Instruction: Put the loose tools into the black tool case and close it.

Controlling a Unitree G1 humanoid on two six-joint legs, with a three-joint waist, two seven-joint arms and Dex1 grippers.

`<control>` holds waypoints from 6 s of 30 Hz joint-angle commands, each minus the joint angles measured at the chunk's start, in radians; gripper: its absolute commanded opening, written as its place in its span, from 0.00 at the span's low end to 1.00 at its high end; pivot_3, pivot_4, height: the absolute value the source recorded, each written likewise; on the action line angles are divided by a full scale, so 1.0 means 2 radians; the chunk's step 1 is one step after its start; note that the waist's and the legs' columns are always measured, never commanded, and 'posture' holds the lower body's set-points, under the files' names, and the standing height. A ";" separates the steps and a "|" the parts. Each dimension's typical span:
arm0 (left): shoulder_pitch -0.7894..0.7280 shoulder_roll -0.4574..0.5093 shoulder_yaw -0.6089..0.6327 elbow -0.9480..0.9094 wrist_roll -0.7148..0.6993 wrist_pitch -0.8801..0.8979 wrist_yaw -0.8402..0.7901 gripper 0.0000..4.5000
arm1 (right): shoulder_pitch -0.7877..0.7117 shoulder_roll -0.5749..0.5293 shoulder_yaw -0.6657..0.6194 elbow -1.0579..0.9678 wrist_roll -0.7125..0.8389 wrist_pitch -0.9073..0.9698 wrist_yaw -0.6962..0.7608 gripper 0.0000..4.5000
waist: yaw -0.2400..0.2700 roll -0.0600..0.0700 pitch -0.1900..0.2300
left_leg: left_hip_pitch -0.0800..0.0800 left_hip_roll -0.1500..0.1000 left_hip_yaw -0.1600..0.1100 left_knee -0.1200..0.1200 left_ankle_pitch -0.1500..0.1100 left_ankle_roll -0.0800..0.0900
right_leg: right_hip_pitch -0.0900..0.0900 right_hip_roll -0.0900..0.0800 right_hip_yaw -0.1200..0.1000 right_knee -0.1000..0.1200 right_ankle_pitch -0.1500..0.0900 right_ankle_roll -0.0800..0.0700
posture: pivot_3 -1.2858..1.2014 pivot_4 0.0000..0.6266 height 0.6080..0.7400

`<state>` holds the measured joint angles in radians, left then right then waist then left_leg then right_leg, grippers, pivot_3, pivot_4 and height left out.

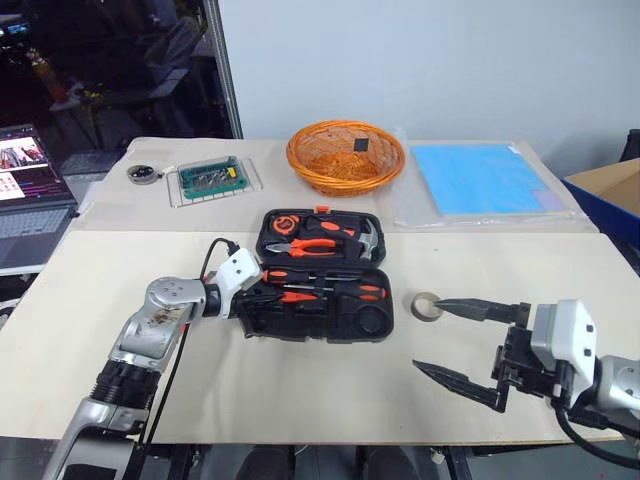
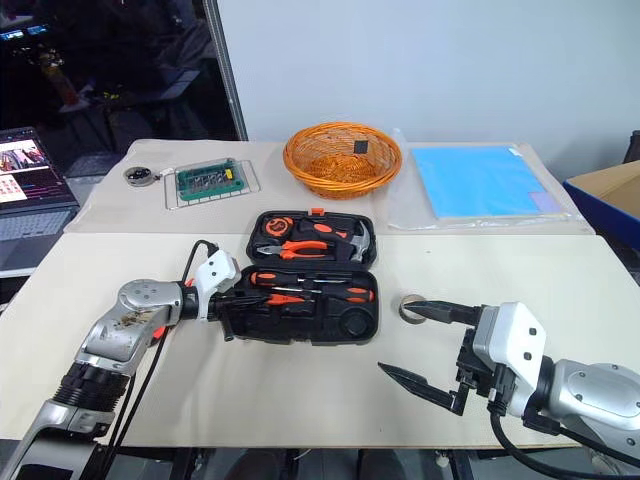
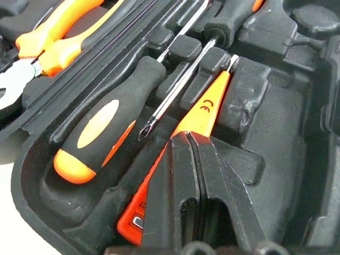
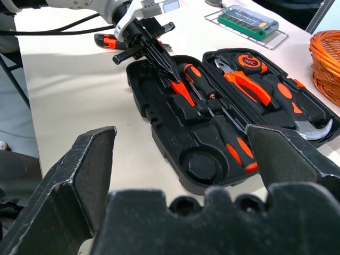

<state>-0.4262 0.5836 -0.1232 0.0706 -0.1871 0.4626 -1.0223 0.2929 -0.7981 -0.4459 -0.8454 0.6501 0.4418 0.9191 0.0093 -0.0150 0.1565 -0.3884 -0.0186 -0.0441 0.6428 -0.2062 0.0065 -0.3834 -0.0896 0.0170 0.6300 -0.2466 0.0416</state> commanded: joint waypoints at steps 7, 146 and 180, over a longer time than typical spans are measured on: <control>0.004 -0.006 0.111 -0.045 -0.103 0.081 0.038 0.01 | -0.019 0.008 0.013 -0.006 0.013 -0.023 -0.002 1.00 | -0.002 -0.001 0.001 | -0.001 0.000 0.000 0.000 0.000 0.000 | -0.002 0.000 0.000 0.000 0.000 0.000 | 0.52 0.24 1.00; 0.108 -0.041 -0.002 -0.123 -0.093 -0.070 0.072 0.00 | -0.036 -0.038 0.077 0.021 -0.049 0.064 -0.143 1.00 | -0.001 0.000 -0.008 | 0.004 0.001 0.001 0.000 -0.001 0.001 | 0.006 -0.002 0.001 -0.002 -0.004 -0.003 | 0.52 0.24 1.00; 0.098 0.096 0.085 -0.332 -0.298 0.114 0.043 0.57 | -0.306 -0.090 0.273 0.194 -0.149 0.175 -0.022 0.01 | -0.005 -0.002 -0.003 | -0.005 0.000 0.001 0.000 -0.002 0.003 | -0.004 -0.001 0.000 -0.002 0.000 -0.002 | 0.52 0.24 1.00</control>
<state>-0.2242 0.7700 0.0192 -0.5925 -0.7796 0.7127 -0.9247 -0.3027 -0.9571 0.1840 -0.3585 0.2852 0.7758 0.8353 -0.0003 -0.0190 0.1504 -0.3979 -0.0193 -0.0423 0.6431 -0.2104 0.0127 -0.3914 -0.0907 0.0164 0.6263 -0.2470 0.0367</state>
